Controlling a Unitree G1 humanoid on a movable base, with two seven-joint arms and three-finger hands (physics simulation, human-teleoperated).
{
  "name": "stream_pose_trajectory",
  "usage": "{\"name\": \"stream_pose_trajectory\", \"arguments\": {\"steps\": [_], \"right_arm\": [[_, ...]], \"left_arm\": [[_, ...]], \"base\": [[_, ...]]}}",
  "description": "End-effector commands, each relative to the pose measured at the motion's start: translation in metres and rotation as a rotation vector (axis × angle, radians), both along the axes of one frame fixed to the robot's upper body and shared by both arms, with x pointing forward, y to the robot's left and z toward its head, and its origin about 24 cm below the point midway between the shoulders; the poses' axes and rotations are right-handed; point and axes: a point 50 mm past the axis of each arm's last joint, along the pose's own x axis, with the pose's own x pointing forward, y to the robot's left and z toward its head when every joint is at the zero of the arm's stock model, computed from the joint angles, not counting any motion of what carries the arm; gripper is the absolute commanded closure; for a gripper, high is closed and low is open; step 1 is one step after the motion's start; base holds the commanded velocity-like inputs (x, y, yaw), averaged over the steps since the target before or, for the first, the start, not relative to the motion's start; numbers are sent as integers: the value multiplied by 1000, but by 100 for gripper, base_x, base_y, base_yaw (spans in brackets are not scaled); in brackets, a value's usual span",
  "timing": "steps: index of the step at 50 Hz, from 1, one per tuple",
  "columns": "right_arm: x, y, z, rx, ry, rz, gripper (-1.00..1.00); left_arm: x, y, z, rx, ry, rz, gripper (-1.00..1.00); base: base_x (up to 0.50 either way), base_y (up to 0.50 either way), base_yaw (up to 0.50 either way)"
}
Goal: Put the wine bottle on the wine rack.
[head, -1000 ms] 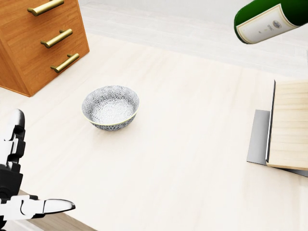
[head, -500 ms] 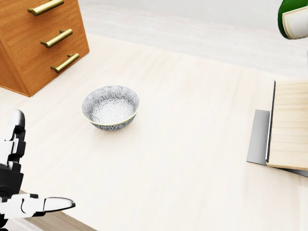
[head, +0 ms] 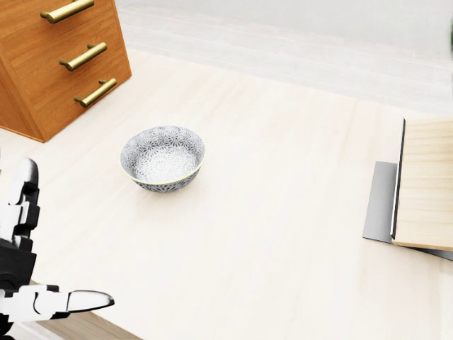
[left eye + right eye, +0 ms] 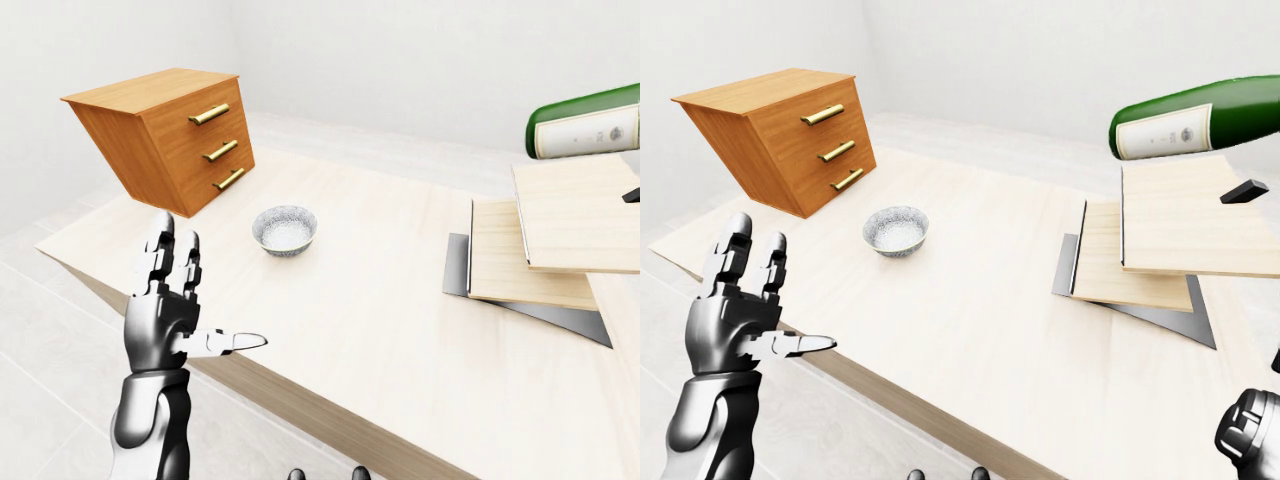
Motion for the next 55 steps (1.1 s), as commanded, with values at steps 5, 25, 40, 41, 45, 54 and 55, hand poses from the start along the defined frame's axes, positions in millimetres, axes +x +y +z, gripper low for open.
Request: {"name": "stream_pose_trajectory", "arguments": {"steps": [5, 25, 40, 41, 45, 54, 55], "right_arm": [[-1, -11, -6, 86, 17, 22, 100], [-1, -12, -32, -44, 86, -20, 100], [-19, -22, -29, -76, 76, -68, 100], [-19, -22, -30, -78, 78, -68, 100], [-16, -20, -31, -88, 81, -59, 100], [-3, -13, -42, -111, 113, -33, 100], [-2, -12, -43, -118, 116, -32, 100]], "left_arm": [[0, -3, 3, 4, -12, -3, -100], [-2, 2, 4, 5, -20, 7, -100], [-4, -1, 6, 7, -27, 8, -100], [-4, -1, 7, 7, -30, 8, -100], [-5, 0, 8, 8, -36, 11, -100], [-4, 0, 8, 4, -35, 11, -100], [-5, 0, 8, 5, -37, 11, -100]], "base": [[0, 0, 0], [0, 0, 0], [0, 0, 0], [0, 0, 0], [0, 0, 0], [0, 0, 0], [0, 0, 0]]}}
